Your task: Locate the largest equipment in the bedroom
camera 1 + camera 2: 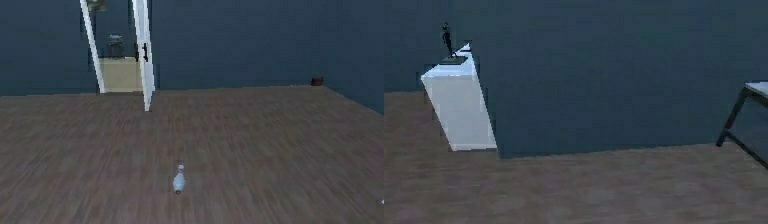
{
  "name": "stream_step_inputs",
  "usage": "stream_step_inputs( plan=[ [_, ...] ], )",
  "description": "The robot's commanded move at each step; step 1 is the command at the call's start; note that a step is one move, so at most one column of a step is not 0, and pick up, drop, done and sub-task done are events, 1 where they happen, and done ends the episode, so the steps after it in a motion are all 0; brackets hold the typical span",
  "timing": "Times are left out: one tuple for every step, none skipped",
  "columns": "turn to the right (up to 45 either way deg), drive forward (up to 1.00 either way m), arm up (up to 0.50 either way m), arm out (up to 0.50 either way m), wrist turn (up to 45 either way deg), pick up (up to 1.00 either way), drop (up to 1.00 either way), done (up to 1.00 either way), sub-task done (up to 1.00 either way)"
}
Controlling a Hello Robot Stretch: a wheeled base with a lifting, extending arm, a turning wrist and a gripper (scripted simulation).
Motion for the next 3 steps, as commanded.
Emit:
stream_step_inputs(
  plan=[
    [-45.0, 0.0, 0.0, 0.0, 0.0, 0.0, 0.0, 0.0, 0.0],
    [-24.0, 0.0, 0.0, 0.0, 0.0, 0.0, 0.0, 0.0, 0.0],
    [0.0, 0.7, 0.0, 0.0, 0.0, 0.0, 0.0, 0.0, 0.0]
  ],
)
